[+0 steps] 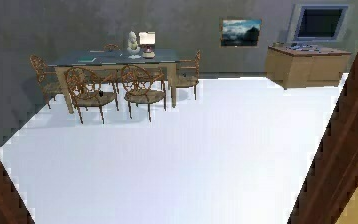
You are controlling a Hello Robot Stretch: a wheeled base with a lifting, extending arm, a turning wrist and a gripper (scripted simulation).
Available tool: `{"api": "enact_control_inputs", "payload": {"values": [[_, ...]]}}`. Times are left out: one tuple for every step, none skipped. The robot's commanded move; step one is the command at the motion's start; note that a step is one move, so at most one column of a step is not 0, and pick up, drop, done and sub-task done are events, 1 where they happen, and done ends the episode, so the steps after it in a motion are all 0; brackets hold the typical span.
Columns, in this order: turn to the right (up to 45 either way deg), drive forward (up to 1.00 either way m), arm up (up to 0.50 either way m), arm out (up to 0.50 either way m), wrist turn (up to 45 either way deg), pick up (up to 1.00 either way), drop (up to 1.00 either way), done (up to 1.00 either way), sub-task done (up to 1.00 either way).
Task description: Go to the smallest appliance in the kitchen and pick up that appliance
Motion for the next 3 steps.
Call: {"api": "enact_control_inputs", "payload": {"values": [[-3.0, 0.00, 0.00, 0.00, 0.0, 0.00, 0.00, 0.00, 0.00], [0.0, 0.45, 0.00, 0.00, 0.0, 0.00, 0.00, 0.00, 0.00], [36.0, 0.00, 0.00, 0.00, 0.0, 0.00, 0.00, 0.00, 0.00]]}}
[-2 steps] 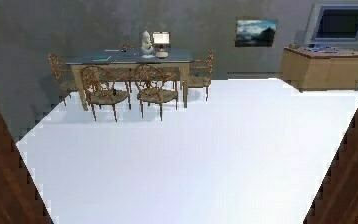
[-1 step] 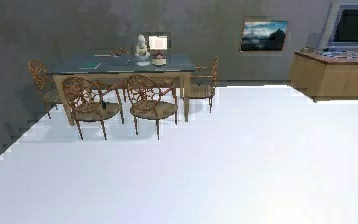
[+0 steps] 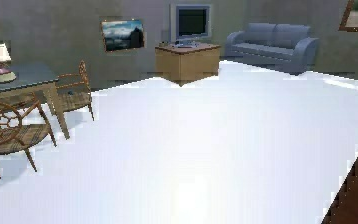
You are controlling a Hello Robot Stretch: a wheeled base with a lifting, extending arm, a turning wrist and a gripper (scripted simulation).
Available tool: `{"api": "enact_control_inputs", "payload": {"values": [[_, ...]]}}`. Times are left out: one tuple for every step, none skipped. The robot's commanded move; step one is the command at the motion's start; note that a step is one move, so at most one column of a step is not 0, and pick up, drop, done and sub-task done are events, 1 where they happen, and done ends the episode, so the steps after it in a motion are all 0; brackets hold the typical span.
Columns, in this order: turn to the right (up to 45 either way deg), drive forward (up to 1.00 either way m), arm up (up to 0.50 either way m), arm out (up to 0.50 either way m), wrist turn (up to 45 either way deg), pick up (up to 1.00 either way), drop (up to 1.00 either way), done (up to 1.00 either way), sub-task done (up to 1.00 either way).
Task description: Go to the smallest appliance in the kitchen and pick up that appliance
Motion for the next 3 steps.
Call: {"api": "enact_control_inputs", "payload": {"values": [[0.0, 0.50, 0.00, 0.00, 0.0, 0.00, 0.00, 0.00, 0.00], [45.0, 0.00, 0.00, 0.00, 0.0, 0.00, 0.00, 0.00, 0.00], [3.0, 0.00, 0.00, 0.00, 0.0, 0.00, 0.00, 0.00, 0.00]]}}
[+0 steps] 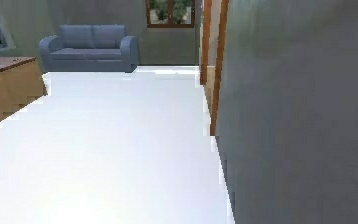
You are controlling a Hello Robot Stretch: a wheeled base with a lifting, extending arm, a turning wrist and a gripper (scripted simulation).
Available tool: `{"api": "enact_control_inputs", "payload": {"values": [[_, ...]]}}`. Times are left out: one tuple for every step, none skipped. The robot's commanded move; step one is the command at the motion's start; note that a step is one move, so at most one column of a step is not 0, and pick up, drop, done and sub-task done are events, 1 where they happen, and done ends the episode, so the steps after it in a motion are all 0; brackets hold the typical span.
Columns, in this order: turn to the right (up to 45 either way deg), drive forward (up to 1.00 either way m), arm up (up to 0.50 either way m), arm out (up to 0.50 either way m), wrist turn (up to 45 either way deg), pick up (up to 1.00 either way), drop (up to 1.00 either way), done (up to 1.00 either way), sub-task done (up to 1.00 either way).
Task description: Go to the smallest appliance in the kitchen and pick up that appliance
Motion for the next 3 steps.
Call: {"api": "enact_control_inputs", "payload": {"values": [[-45.0, 0.00, 0.00, 0.00, 0.0, 0.00, 0.00, 0.00, 0.00], [-45.0, 0.00, 0.00, 0.00, 0.0, 0.00, 0.00, 0.00, 0.00], [-45.0, 0.00, 0.00, 0.00, 0.0, 0.00, 0.00, 0.00, 0.00]]}}
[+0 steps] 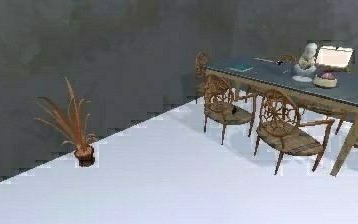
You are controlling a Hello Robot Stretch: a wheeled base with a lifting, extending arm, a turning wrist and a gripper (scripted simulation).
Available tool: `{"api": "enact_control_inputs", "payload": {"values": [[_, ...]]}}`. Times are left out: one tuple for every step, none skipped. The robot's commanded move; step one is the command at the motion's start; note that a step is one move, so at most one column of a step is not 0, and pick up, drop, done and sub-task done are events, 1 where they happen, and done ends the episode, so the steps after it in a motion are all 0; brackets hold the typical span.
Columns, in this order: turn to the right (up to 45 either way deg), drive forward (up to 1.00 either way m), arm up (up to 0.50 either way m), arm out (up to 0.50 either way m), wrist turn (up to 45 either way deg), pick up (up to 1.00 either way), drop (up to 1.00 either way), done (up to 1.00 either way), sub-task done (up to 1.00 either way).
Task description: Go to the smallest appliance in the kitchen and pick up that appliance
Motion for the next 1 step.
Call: {"api": "enact_control_inputs", "payload": {"values": [[-15.0, 0.00, 0.00, 0.00, 0.0, 0.00, 0.00, 0.00, 0.00]]}}
